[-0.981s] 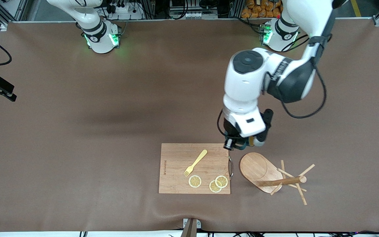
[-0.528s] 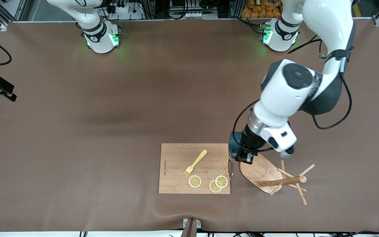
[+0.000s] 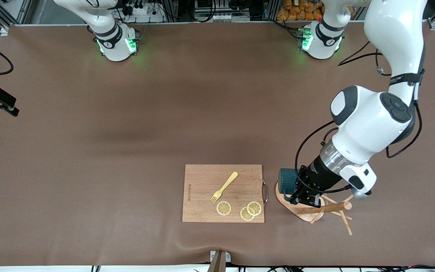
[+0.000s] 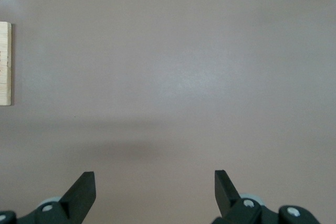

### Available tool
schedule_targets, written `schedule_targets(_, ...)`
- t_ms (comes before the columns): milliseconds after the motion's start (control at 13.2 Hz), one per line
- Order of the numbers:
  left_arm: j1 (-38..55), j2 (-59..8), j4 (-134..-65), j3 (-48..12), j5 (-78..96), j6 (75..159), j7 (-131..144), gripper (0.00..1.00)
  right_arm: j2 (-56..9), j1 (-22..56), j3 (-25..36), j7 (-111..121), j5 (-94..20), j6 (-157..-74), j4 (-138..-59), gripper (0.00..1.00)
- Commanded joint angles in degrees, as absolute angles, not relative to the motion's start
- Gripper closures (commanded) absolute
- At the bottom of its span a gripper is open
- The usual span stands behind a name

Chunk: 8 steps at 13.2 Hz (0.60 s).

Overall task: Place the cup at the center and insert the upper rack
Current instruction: 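Carry the mug with the left gripper to the wooden mug tree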

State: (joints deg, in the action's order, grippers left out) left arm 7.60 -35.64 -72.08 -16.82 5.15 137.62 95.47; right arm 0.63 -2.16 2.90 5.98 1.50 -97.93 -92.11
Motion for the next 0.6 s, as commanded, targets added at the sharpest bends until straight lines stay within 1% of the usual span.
schedule_targets(0, 7.4, -36.6, -72.0, -17.2, 9.5, 140.1, 87.1, 1.00, 0.1, -2.7, 2.5, 6.0, 1.7, -97.4, -90.9, 0.00)
schedule_targets(226, 6.2, -36.5, -72.1, -17.1, 16.5, 140.1, 76.8, 1.00, -0.1, -2.7, 2.5, 6.0, 1.7, -97.5, -90.9, 0.00)
schedule_targets(528, 5.5, -36.5, -72.9, -17.0, 17.5, 140.1, 75.8, 1.00, -0.1, -2.8, 2.5, 6.1, 1.7, -97.6, -90.9, 0.00)
